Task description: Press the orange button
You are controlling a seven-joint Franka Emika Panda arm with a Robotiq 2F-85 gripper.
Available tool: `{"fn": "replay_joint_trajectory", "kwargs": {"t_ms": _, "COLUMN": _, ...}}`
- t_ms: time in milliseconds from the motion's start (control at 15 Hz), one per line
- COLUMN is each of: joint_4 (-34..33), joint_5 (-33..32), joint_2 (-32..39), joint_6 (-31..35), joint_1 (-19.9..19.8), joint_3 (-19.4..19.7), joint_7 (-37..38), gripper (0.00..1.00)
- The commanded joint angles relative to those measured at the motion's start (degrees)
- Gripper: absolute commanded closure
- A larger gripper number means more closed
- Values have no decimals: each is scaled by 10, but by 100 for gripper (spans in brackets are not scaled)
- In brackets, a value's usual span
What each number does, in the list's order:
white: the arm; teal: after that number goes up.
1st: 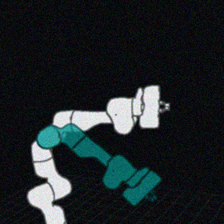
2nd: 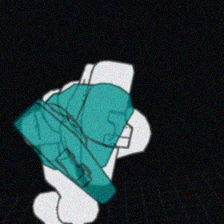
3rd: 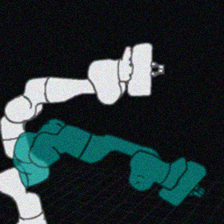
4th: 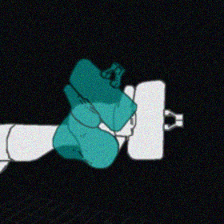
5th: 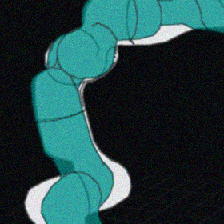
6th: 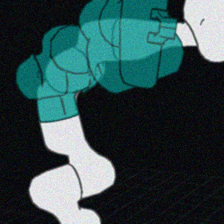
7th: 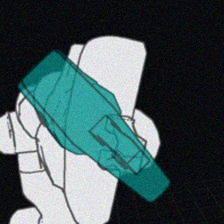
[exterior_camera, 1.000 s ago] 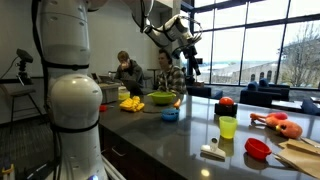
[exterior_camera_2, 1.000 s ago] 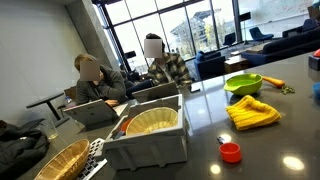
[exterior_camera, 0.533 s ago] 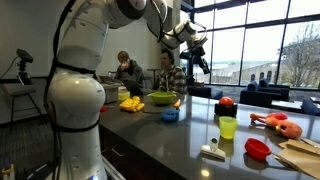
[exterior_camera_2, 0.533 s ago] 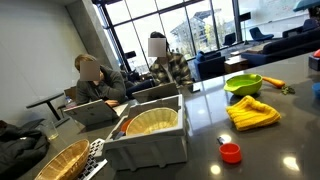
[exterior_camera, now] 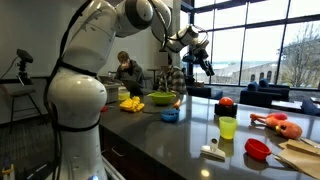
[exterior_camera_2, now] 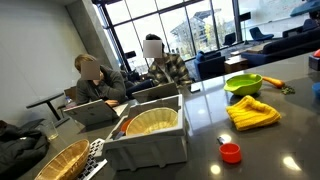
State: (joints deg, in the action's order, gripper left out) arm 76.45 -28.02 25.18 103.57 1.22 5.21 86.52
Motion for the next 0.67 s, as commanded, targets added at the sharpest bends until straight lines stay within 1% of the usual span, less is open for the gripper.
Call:
{"fn": "replay_joint_trajectory", "kwargs": {"t_ms": 0, "joint_4": -67, "joint_5": 21, "joint_2": 44, "joint_6": -45, "joint_1": 21, "joint_3": 17, "joint_7": 42, "gripper": 0}}
{"fn": "replay_joint_trajectory", "kwargs": {"t_ms": 67, "joint_4": -115, "joint_5": 41, "joint_2": 67, "joint_6": -84, "joint_1": 23, "joint_3": 18, "joint_7": 65, "gripper": 0}}
{"fn": "replay_joint_trajectory", "kwargs": {"t_ms": 267, "joint_4": -201, "joint_5": 109, "joint_2": 88, "joint_6": -185, "joint_1": 8, "joint_3": 18, "joint_7": 79, "gripper": 0}}
{"fn": "replay_joint_trajectory", "kwargs": {"t_ms": 467, "joint_4": -293, "joint_5": 162, "joint_2": 117, "joint_6": -269, "joint_1": -18, "joint_3": 29, "joint_7": 99, "gripper": 0}}
{"fn": "replay_joint_trajectory", "kwargs": {"t_ms": 600, "joint_4": -352, "joint_5": 191, "joint_2": 137, "joint_6": -311, "joint_1": -45, "joint_3": 39, "joint_7": 117, "gripper": 0}}
